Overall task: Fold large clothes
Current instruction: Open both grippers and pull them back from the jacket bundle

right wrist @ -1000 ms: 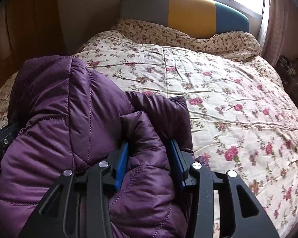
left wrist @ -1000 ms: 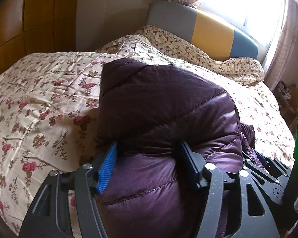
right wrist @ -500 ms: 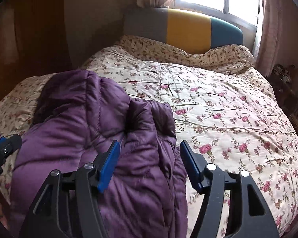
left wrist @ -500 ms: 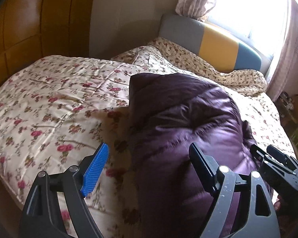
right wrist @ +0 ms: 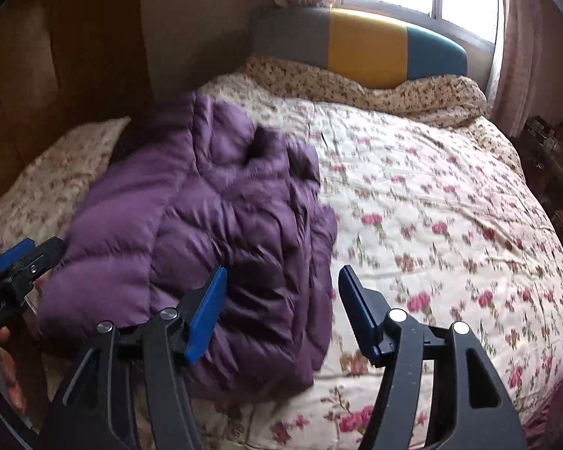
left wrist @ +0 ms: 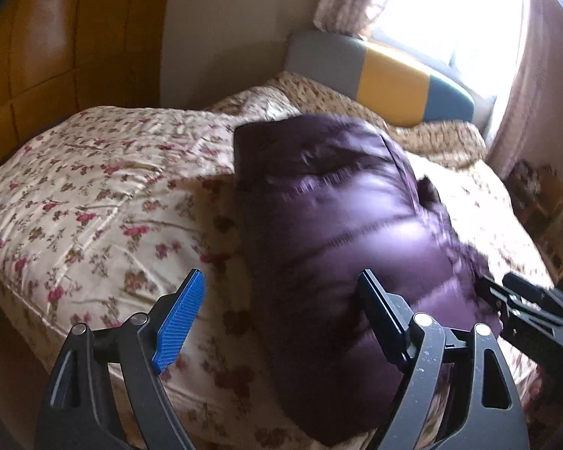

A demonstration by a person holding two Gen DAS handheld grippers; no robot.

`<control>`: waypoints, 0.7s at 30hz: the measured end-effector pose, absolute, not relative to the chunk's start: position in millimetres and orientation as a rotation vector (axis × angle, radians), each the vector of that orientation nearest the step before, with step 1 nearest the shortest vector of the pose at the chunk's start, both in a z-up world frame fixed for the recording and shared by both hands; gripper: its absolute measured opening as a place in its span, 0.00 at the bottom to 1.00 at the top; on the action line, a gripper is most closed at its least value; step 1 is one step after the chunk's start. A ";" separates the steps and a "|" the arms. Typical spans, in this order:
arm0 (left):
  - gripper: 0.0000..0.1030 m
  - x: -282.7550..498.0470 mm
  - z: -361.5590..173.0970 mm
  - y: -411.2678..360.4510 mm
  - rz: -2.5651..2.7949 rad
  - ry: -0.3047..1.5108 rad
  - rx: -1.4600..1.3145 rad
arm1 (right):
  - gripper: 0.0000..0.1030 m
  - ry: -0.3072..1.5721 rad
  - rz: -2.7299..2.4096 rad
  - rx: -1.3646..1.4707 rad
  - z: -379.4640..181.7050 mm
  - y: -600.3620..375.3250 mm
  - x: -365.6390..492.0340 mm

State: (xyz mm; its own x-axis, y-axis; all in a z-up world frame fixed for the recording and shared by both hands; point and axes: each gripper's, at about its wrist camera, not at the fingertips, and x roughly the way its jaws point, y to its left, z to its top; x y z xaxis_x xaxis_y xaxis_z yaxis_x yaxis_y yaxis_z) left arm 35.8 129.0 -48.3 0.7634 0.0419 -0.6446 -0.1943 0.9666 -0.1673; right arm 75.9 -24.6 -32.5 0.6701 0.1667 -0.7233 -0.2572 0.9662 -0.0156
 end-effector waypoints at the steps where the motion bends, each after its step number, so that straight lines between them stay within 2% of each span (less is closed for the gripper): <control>1: 0.80 35.3 -51.9 125.3 0.124 0.698 -0.226 | 0.57 0.817 0.233 -0.130 -37.9 -24.8 77.2; 6: 0.80 40.6 -63.6 118.1 0.106 0.716 -0.209 | 0.56 0.862 0.205 -0.184 -66.5 -20.1 84.7; 12: 0.82 36.4 -55.0 118.7 0.138 0.701 -0.210 | 0.59 0.843 0.189 -0.161 -57.1 -23.0 75.8; 14: 0.89 32.8 -48.9 120.6 0.143 0.688 -0.221 | 0.63 0.822 0.187 -0.161 -47.4 -21.1 73.1; 21: 0.94 16.5 -27.7 117.2 0.207 0.634 -0.196 | 0.84 0.748 0.198 -0.156 -11.7 -9.4 50.3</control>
